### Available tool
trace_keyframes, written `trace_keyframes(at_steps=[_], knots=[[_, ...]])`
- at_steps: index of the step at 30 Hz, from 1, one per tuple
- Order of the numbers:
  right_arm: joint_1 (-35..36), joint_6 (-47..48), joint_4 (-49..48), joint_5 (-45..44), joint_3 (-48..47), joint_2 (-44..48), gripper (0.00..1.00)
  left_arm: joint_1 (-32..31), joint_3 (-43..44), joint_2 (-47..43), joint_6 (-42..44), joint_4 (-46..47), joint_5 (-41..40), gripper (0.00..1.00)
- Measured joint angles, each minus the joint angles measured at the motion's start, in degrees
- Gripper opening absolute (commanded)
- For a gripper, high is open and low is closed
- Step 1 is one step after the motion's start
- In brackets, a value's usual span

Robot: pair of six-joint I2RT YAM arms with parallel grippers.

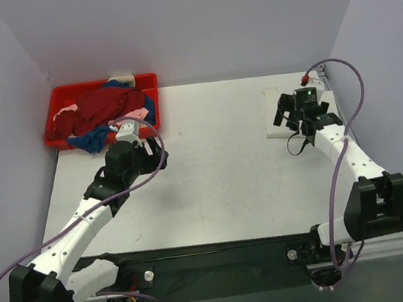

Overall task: Fold and stack the t-shirts
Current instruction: Put the neatly folded tshirt into the corner of the board with the right arm

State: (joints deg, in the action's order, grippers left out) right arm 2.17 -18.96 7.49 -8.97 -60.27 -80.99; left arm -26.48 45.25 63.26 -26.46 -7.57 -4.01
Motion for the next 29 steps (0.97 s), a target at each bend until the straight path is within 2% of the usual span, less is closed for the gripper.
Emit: trace_keyframes(at_steps=[5,8,16,23,29], knots=[[8.55,-1.01,0.24,4.96,7.69,7.89,0.98,0.0,-1.09,-5.68,0.22,-3.85,-2.64,0.84],[10.84,-2.03,0.52,8.68,11.69,11.19,0.98,0.0,-1.9,-8.87,0.33,-5.7,-3.91,0.85],[13.03,-3.52,1.01,12.96,20.22,19.69,0.97,-0.07,-5.68,-13.55,0.37,-8.33,-6.03,0.86],[13.35,-3.54,1.33,12.83,22.64,28.72,0.97,-0.31,-7.06,-14.12,0.37,-9.51,-6.97,0.86],[13.35,-3.54,1.36,11.96,23.21,30.84,0.97,-0.81,-7.08,-15.43,0.39,-9.51,-7.21,0.86]])
